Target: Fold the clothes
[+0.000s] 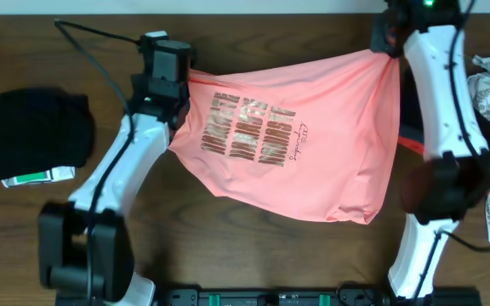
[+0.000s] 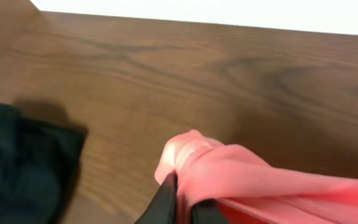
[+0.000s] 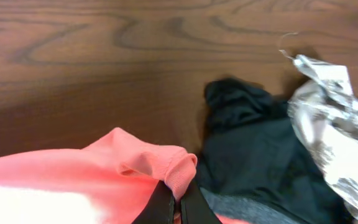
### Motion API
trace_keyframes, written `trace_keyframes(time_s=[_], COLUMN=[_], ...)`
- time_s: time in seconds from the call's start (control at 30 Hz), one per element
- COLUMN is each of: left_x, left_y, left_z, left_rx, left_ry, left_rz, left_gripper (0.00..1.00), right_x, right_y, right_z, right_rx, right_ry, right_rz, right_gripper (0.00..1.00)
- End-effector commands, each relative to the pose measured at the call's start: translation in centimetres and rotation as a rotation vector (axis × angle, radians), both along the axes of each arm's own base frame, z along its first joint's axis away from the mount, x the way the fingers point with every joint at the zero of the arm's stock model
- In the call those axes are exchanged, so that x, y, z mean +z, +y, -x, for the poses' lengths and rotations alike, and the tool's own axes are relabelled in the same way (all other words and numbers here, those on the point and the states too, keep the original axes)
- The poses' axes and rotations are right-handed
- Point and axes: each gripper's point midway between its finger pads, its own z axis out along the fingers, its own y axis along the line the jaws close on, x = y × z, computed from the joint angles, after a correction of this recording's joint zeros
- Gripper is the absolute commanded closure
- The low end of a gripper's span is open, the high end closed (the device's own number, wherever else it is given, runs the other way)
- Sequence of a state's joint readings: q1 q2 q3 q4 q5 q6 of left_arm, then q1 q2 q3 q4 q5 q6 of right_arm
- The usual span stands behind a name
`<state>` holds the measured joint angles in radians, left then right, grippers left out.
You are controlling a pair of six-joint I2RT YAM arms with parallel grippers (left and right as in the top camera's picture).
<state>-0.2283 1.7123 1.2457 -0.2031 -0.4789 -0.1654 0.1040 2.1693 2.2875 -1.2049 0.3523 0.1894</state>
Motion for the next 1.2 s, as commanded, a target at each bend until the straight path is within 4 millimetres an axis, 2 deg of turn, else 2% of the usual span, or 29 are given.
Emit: trace_keyframes(time_s=[0.0, 0.1, 0.17, 0.2, 0.23, 0.27, 0.3, 0.37, 0.4, 0.47, 0.5, 0.6, 0.73, 0.83, 0.97, 1.07, 1.17], left_x=[-1.4, -2.5, -2.6, -2.6, -2.5, -2.3, -2.1, -1.6, -1.4, -1.2, -1.2, -1.2, -1.0, -0.6, -0.2, -0.7, -2.5], left_y=[1.1, 1.6, 2.0, 2.2, 2.4, 2.6, 2.6, 2.6, 2.6, 2.6, 2.6, 2.7, 3.0, 2.4, 1.7, 1.5, 1.0], left_z=[-1.2, -2.2, -2.8, -3.1, -3.4, -3.7, -3.9, -4.4, -4.5, -4.6, -4.5, -3.9, -1.1, 2.3, 6.6, 8.3, 8.6], left_rx=[0.048, 0.062, 0.073, 0.078, 0.083, 0.086, 0.088, 0.089, 0.089, 0.089, 0.088, 0.075, 0.067, 0.018, 0.003, -0.015, -0.087], left_ry=[-0.010, -0.028, -0.047, -0.060, -0.075, -0.092, -0.109, -0.140, -0.150, -0.158, -0.154, -0.117, -0.005, 0.111, 0.226, 0.295, 0.368], left_rz=[-0.010, -0.006, -0.002, 0.001, 0.004, 0.009, 0.013, 0.019, 0.021, 0.022, 0.020, -0.003, -0.021, 0.019, 0.106, 0.119, 0.137], left_gripper=[0.94, 0.94, 0.94, 0.94, 0.91, 0.81, 0.67, 0.35, 0.21, 0.06, 0.02, 0.02, 0.02, 0.02, 0.02, 0.02, 0.00], right_x=[-3.0, -5.2, -5.8, -5.9, -6.0, -5.8, -5.7, -5.3, -5.2, -4.9, -4.6, -3.2, 0.6, 3.5, 5.3, 5.8, 6.4], right_y=[-0.2, 0.3, 0.6, 0.9, 1.3, 1.5, 1.7, 1.8, 1.8, 1.6, 1.5, 0.6, -0.4, -1.0, -1.8, -1.7, -1.5], right_z=[-1.4, -3.2, -4.0, -4.4, -4.9, -5.2, -5.5, -5.6, -5.6, -5.0, -4.5, -3.1, -0.7, 2.7, 8.4, 11.6, 13.6], right_rx=[0.011, 0.037, 0.044, 0.052, 0.061, 0.069, 0.074, 0.078, 0.089, 0.105, 0.104, 0.083, 0.056, 0.016, -0.065, -0.098, -0.099], right_ry=[0.036, 0.028, 0.010, -0.002, -0.017, -0.033, -0.044, -0.057, -0.053, -0.032, -0.019, -0.005, -0.021, -0.005, 0.086, 0.150, 0.183], right_rz=[0.016, 0.001, -0.013, -0.028, -0.046, -0.061, -0.069, -0.070, -0.063, -0.047, -0.039, -0.011, -0.006, -0.027, -0.076, -0.150, -0.203], right_gripper=[0.99, 0.99, 0.96, 0.88, 0.75, 0.55, 0.42, 0.22, 0.18, 0.10, 0.07, 0.05, 0.05, 0.06, 0.05, 0.04, 0.06])
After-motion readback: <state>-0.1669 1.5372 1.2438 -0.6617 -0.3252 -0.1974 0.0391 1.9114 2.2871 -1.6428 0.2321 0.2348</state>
